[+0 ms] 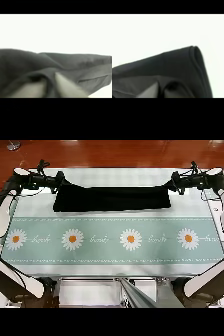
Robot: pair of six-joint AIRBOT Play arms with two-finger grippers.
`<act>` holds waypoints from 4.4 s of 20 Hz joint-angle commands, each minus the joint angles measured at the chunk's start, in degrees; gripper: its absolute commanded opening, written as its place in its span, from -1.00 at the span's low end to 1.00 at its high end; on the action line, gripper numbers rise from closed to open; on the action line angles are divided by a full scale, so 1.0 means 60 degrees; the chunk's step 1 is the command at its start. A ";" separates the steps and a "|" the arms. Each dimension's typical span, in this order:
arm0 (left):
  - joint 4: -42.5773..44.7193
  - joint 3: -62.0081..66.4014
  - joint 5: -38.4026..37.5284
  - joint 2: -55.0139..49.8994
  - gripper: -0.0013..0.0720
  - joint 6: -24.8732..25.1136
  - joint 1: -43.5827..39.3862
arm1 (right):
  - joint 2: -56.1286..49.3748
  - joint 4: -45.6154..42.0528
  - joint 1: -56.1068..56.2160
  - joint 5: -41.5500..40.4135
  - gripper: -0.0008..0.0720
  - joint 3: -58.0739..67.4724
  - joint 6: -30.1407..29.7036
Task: Fold the shirts.
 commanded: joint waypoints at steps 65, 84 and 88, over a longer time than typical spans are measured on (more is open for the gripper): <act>-0.0022 0.1530 -0.1865 0.3614 -0.89 0.0127 -0.2896 | 0.9974 -0.0601 0.1679 0.0324 -0.91 -0.5949 0.0051; -0.0120 -1.1646 0.1242 1.2127 -0.88 0.0903 -0.0441 | 0.0594 0.1188 0.5067 0.2783 0.75 0.2867 0.1355; -0.0197 -1.1653 0.1198 1.2138 -0.88 0.0903 -0.0441 | 0.3738 -0.3399 0.2998 0.4510 0.75 0.2503 0.0994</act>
